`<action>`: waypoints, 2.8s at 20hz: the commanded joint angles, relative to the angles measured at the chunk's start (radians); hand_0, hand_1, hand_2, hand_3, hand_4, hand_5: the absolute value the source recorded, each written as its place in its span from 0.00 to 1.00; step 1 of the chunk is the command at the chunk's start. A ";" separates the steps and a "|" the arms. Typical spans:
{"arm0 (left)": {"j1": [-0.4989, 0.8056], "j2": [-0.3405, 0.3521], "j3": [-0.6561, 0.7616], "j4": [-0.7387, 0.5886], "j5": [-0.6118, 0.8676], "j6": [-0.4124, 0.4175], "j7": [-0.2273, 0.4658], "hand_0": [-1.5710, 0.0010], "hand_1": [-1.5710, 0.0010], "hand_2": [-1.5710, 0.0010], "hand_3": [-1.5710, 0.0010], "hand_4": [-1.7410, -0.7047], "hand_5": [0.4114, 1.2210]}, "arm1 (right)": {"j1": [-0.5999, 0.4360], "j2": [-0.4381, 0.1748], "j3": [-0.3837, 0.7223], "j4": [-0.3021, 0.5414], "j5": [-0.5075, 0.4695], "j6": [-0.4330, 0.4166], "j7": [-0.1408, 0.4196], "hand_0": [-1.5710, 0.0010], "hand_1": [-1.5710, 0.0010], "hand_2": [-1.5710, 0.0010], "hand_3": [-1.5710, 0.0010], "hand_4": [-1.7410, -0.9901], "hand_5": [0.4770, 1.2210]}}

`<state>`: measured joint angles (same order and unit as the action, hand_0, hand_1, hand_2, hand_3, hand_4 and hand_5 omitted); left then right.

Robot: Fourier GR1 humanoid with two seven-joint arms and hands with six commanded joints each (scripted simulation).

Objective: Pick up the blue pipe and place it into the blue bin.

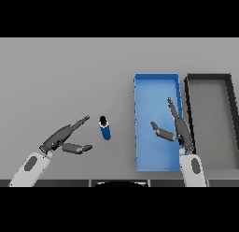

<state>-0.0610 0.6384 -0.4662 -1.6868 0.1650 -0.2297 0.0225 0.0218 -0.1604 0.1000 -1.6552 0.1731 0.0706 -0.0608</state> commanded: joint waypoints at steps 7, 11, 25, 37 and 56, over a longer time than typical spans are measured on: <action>-0.061 -0.138 -0.076 0.062 -0.066 0.019 -0.026 1.00 1.00 1.00 1.00 0.57 0.09 | -0.005 0.006 -0.006 0.000 -0.009 0.000 0.013 1.00 1.00 1.00 1.00 0.71 0.11; -0.103 -0.229 -0.085 0.165 -0.093 0.051 -0.029 1.00 1.00 1.00 1.00 0.59 0.09 | 0.002 0.003 -0.010 -0.004 -0.018 0.006 0.009 1.00 1.00 1.00 1.00 0.71 0.10; -0.171 -0.427 -0.054 0.381 -0.021 0.036 -0.142 0.89 0.74 0.63 0.62 0.42 0.46 | 0.013 -0.005 -0.019 0.006 -0.016 0.004 0.006 1.00 1.00 1.00 1.00 0.73 0.11; -0.138 -0.471 -0.108 0.311 -0.097 0.100 -0.201 0.06 0.05 0.04 0.05 0.23 0.96 | -0.002 0.007 -0.009 0.025 0.005 -0.010 0.010 1.00 1.00 1.00 1.00 0.77 0.11; -0.205 -0.551 -0.067 0.147 -0.116 0.036 -0.102 0.00 0.00 0.00 0.00 0.26 1.00 | 0.144 0.030 0.009 -0.097 0.089 -0.099 0.000 1.00 1.00 1.00 1.00 0.82 0.14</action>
<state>-0.2658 0.0870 -0.5331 -1.5396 0.0474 -0.1954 -0.0819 0.1665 -0.1296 0.1097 -1.7517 0.2624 -0.0285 -0.0654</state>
